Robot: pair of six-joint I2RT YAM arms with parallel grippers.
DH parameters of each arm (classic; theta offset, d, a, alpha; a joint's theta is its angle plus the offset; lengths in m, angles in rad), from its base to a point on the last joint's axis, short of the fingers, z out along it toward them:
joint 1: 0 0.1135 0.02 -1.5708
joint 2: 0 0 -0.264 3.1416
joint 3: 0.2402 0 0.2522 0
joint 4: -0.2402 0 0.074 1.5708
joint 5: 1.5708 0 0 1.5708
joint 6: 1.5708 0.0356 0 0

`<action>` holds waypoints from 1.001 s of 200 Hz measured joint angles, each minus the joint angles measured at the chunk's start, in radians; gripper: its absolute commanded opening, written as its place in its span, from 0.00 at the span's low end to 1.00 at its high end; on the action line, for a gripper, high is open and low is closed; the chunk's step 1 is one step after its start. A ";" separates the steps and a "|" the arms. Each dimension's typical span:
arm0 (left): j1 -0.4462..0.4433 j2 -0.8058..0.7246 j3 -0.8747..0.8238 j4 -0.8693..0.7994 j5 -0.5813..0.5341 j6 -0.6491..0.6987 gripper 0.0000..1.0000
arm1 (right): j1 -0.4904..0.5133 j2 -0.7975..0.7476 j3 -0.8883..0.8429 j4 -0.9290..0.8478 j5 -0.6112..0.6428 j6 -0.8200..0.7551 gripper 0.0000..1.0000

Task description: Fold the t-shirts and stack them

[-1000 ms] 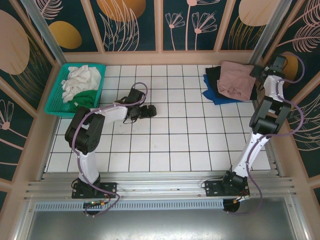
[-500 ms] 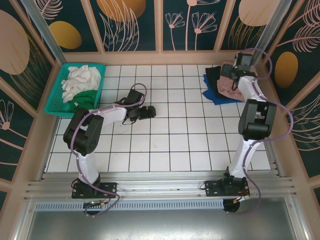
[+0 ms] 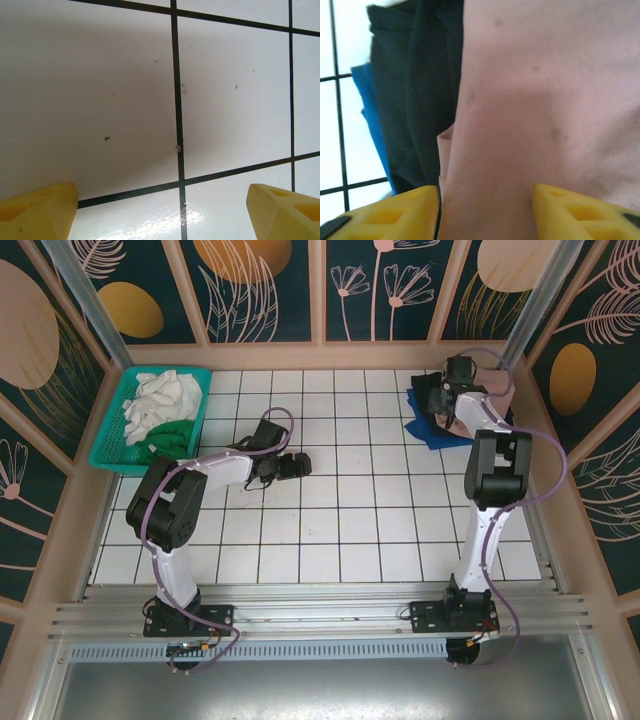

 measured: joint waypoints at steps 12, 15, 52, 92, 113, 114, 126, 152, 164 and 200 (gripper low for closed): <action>0.000 0.000 0.000 0.000 0.000 0.000 0.87 | 0.008 0.007 0.008 -0.017 0.019 -0.010 0.27; 0.000 0.000 0.000 0.000 0.000 0.000 0.87 | 0.010 0.008 0.009 -0.021 0.023 -0.002 0.24; 0.000 0.000 0.000 0.000 -0.001 0.004 0.87 | 0.022 0.007 0.011 -0.032 0.049 -0.014 0.00; 0.000 0.000 0.000 0.000 -0.001 0.008 0.87 | 0.021 -0.076 -0.074 -0.014 0.048 -0.044 0.00; 0.000 0.000 0.000 0.000 -0.001 0.008 0.87 | 0.019 -0.164 -0.164 0.010 0.033 -0.082 0.00; 0.000 0.000 -0.001 0.000 -0.001 0.008 0.87 | 0.019 -0.166 -0.166 0.010 0.032 -0.083 0.00; 0.000 0.000 -0.001 0.000 -0.001 0.008 0.87 | 0.014 -0.205 -0.205 0.024 0.010 -0.102 0.00; 0.000 0.000 -0.003 0.002 -0.001 0.008 0.87 | 0.000 -0.233 -0.257 0.053 -0.069 -0.143 0.00; 0.000 0.000 -0.003 0.003 0.000 0.008 0.87 | -0.004 -0.224 -0.263 0.049 -0.090 -0.158 0.00; 0.000 0.000 -0.008 0.011 -0.001 0.011 0.87 | -0.006 -0.129 -0.221 0.013 -0.151 -0.190 0.10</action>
